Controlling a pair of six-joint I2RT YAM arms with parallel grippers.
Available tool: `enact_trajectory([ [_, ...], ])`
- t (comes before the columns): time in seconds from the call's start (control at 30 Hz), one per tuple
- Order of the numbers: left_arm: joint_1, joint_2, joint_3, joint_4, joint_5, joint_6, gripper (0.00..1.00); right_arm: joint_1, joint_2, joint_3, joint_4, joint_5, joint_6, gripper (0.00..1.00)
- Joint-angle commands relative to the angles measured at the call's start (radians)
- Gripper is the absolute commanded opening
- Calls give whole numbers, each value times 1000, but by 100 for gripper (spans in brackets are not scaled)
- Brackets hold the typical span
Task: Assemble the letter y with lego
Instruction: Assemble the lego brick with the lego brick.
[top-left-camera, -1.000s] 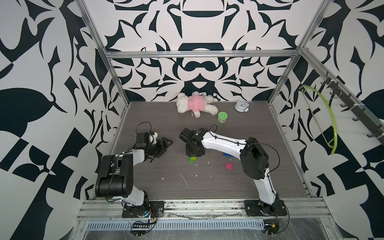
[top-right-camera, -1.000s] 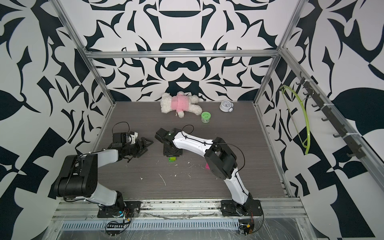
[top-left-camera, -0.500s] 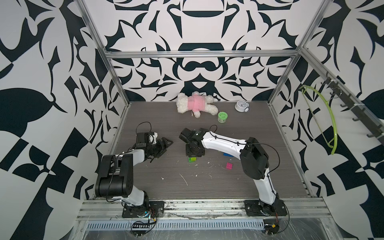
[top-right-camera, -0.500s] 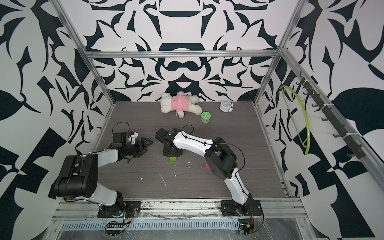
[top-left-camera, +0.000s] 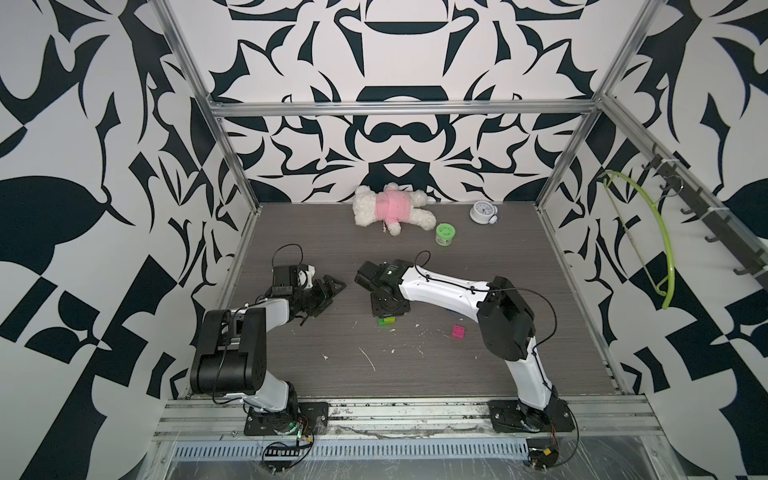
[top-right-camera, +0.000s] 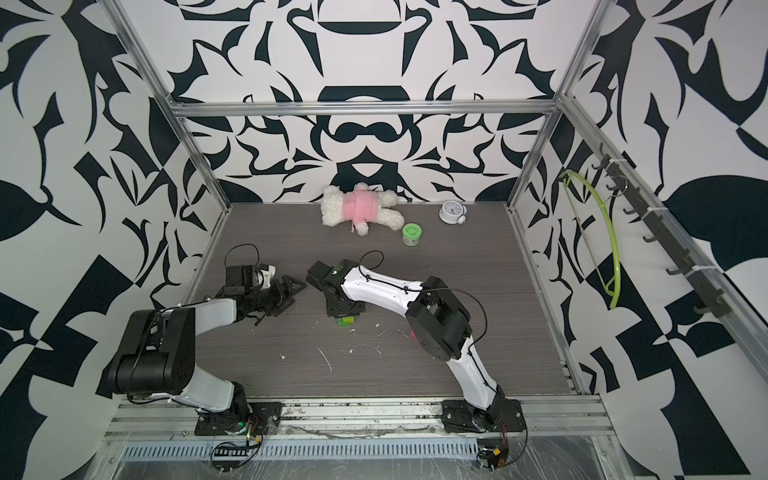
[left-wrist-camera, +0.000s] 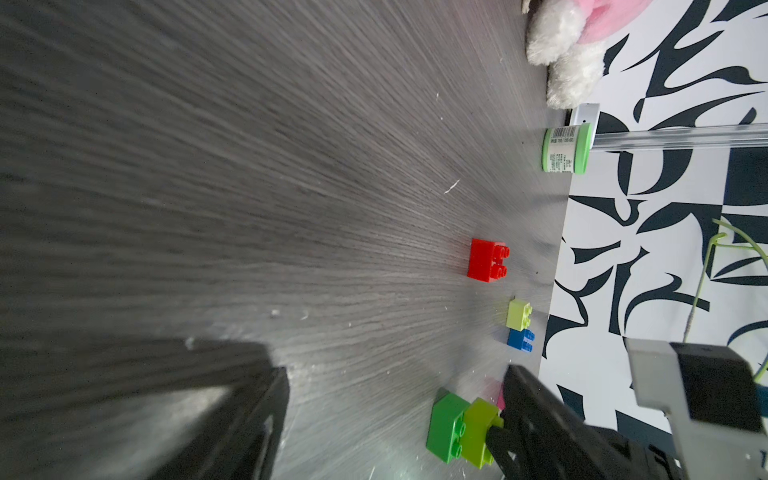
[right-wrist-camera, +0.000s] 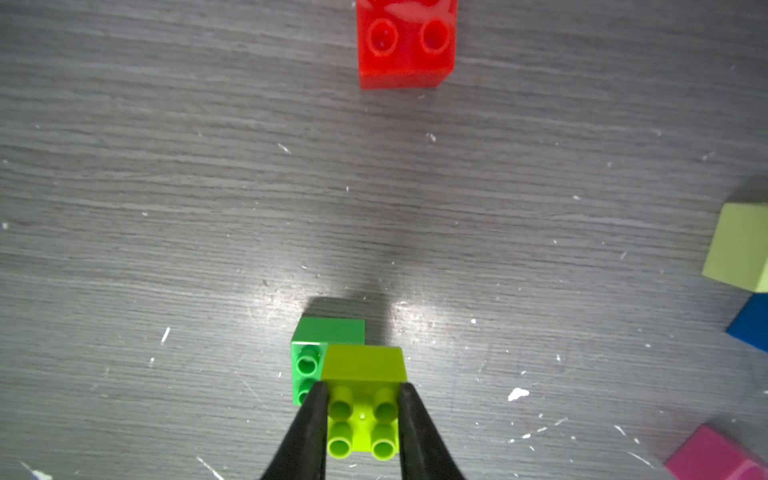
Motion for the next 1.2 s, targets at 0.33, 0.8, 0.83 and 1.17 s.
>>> enact_trajectory([
  [0.33,-3,-3,25,-24,-9,25,86,11,96,-90,-36,-24,6,21],
  [0.8,-2,-3,26,-25,-10,26,86,15,86,9,-69,4,-13,25],
  [0.83,-2,-3,25,-25,-10,27,86,15,81,20,-74,9,-15,26],
  [1.17,-3,-9,26,-28,-11,27,86,15,49,104,-113,49,-28,35],
])
